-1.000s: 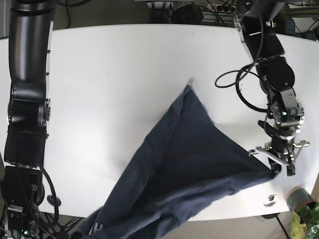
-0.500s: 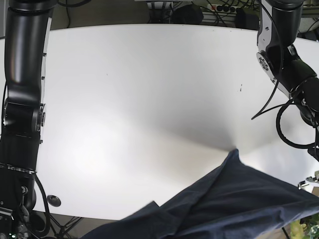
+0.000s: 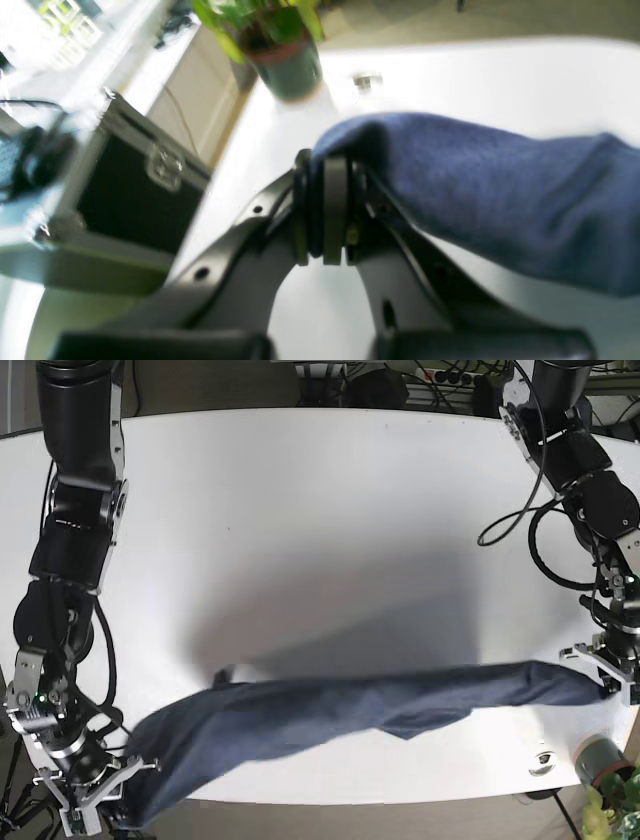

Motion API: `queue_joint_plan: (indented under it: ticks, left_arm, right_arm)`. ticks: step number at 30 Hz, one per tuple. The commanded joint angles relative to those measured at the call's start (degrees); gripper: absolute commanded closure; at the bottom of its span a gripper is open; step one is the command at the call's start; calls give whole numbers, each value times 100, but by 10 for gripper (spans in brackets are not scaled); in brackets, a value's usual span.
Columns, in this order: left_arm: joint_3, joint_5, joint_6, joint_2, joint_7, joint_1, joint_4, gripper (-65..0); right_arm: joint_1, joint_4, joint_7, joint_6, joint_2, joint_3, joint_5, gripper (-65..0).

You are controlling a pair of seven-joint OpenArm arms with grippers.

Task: Fold the T-shirt properly
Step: 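Raise the shirt with both grippers and spread them apart, then hold the shirt edge taut between both grippers above the table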

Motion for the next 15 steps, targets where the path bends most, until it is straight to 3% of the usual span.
queue_joint_plan:
  ticks: [1, 7, 12, 15]
  left_arm:
    - [-14, -13, 13, -86, -273, 55, 50, -1]
    - [-14, -13, 13, -68, -492, 627, 50, -1]
    - [-22, -13, -22, -68, -607, 1022, 50, -1]
    - [-66, -13, -22, -68, -615, 1260, 50, 0]
  right_arm:
    - [13, 286, 351, -79, 109, 218, 199, 0]
    - [-971, 611, 351, -88, 109, 490, 665, 0]
    - [-1569, 927, 360, -97, 82, 508, 718, 0]
    - [-1982, 1191, 360, -88, -85, 710, 718, 0]
